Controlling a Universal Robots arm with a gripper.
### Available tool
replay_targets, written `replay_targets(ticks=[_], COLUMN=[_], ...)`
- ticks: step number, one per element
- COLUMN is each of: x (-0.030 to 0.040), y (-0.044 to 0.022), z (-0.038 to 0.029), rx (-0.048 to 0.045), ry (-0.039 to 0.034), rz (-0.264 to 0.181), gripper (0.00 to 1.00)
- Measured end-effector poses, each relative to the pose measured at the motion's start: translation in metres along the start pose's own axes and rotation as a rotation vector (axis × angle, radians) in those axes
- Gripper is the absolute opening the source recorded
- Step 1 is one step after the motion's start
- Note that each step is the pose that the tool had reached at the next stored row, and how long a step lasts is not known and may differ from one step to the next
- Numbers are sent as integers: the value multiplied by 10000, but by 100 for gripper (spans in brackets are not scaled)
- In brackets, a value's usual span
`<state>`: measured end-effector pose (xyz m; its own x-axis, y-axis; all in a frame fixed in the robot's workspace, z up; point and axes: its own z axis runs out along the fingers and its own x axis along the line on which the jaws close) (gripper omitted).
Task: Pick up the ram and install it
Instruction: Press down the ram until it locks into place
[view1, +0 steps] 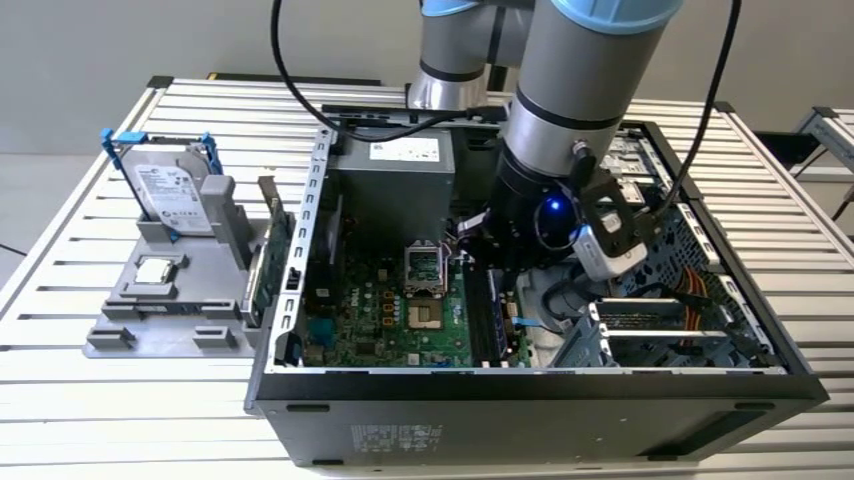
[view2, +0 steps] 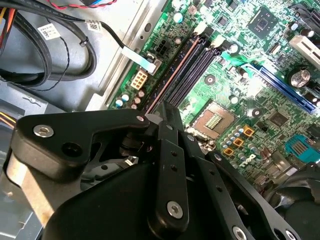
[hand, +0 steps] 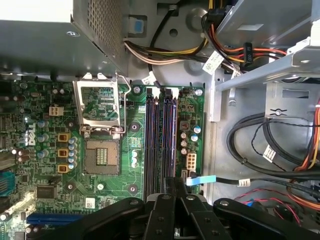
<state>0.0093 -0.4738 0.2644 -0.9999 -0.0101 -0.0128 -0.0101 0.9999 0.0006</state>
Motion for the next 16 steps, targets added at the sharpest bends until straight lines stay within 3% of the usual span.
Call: replay_targets(ticks=[2,16], x=[0,0], y=[0,0], z=[-2,5], rx=[0,-31], ry=[0,1], rz=[-73,-2510], gripper=[0,0])
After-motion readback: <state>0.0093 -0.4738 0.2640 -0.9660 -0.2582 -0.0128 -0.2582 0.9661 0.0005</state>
